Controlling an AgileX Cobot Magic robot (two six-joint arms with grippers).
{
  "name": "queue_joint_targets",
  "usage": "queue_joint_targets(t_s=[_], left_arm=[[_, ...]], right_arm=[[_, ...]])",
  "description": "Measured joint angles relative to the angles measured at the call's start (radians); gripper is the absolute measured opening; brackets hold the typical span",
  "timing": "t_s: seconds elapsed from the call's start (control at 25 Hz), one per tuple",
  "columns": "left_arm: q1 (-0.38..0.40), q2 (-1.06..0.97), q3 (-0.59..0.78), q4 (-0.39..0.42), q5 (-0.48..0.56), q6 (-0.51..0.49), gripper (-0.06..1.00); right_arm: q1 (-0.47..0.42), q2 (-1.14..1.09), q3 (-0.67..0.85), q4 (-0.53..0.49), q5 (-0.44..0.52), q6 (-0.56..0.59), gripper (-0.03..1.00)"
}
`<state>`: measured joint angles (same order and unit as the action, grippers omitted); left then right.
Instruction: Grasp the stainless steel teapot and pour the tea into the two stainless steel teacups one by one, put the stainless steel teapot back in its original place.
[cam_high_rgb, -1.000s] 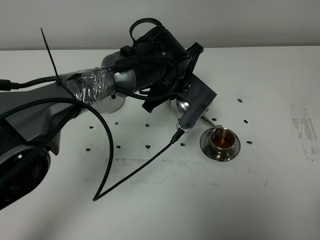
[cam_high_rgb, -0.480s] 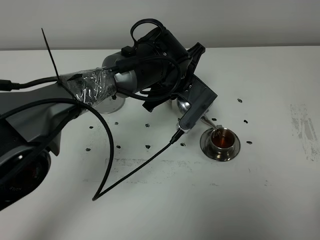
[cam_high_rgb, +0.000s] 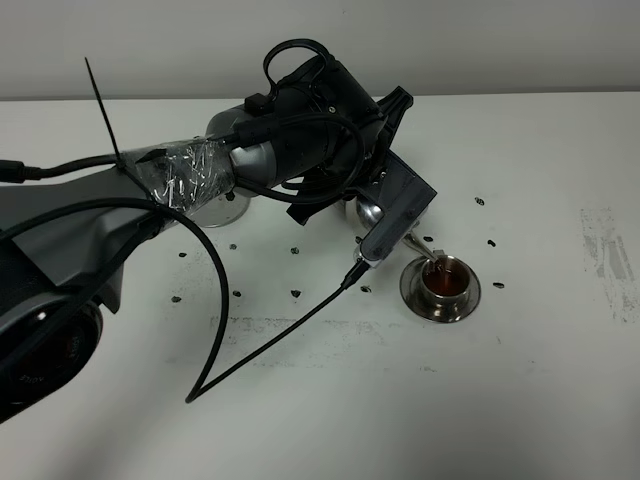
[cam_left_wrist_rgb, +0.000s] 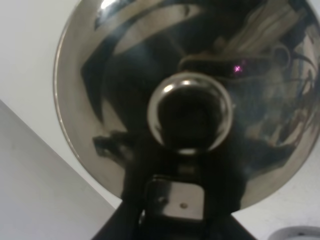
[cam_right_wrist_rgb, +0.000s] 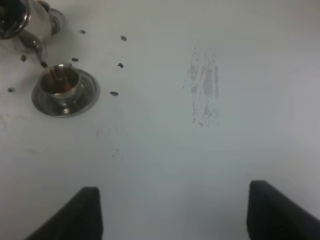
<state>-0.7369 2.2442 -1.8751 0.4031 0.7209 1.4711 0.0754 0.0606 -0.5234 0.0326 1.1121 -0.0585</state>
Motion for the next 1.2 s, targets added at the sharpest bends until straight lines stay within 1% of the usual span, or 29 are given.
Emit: queue_joint_targets(t_s=[0.4, 1.2], left_arm=[[0.0, 0.0, 0.0, 0.02, 0.0, 0.0, 0.18], [0.0, 0.0, 0.0, 0.022, -0.001, 0.0, 0.18]], right_arm=[[0.0, 0.0, 0.0, 0.0, 0.0, 0.0, 0.59], [0.0, 0.0, 0.0, 0.0, 0.0, 0.0, 0.59]])
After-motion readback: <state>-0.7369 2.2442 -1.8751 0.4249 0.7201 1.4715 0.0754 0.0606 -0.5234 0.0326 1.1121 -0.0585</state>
